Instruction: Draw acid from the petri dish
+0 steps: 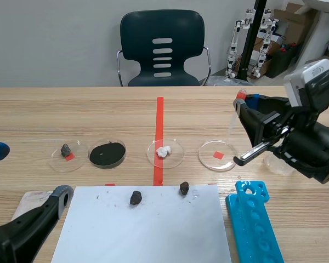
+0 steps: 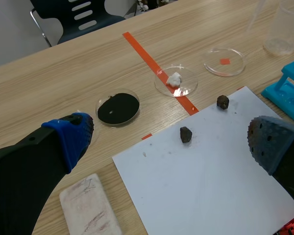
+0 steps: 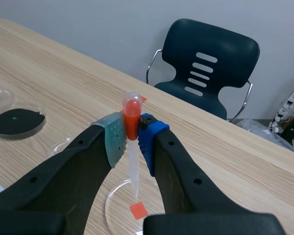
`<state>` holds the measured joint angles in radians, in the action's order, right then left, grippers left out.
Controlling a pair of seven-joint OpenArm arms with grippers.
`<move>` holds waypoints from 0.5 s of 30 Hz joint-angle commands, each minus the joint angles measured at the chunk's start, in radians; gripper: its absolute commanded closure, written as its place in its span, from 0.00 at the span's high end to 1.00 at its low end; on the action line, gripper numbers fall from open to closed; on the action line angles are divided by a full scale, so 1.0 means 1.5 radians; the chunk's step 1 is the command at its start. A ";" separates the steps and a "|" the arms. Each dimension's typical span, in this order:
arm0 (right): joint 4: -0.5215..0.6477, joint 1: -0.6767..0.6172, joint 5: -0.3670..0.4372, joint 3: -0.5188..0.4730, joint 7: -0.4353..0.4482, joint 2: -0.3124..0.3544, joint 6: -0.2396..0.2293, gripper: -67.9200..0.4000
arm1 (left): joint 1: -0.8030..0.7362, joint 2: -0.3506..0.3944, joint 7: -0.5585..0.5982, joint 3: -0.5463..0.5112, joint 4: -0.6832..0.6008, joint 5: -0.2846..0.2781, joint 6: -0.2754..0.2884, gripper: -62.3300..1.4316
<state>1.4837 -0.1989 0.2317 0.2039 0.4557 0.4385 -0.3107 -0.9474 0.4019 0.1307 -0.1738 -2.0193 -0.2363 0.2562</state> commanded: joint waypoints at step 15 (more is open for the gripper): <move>0.105 -0.060 0.005 -0.010 -0.045 0.007 0.022 0.12 | 0.001 0.000 0.007 -0.004 -0.003 -0.005 0.000 1.00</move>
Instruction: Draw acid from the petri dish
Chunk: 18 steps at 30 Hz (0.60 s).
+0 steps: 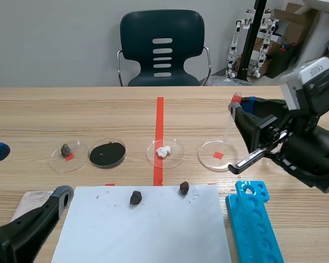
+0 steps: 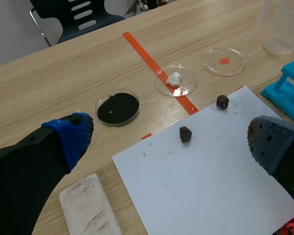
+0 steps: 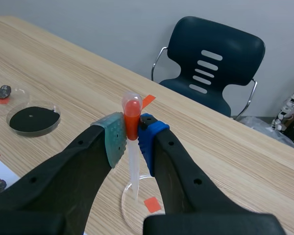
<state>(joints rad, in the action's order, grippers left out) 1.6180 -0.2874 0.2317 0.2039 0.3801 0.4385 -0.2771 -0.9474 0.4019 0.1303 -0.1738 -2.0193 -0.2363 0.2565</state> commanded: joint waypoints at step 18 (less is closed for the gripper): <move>0.073 -0.030 0.005 -0.032 -0.023 0.007 0.000 0.12 | 0.001 0.000 0.007 -0.004 -0.003 -0.005 -0.001 1.00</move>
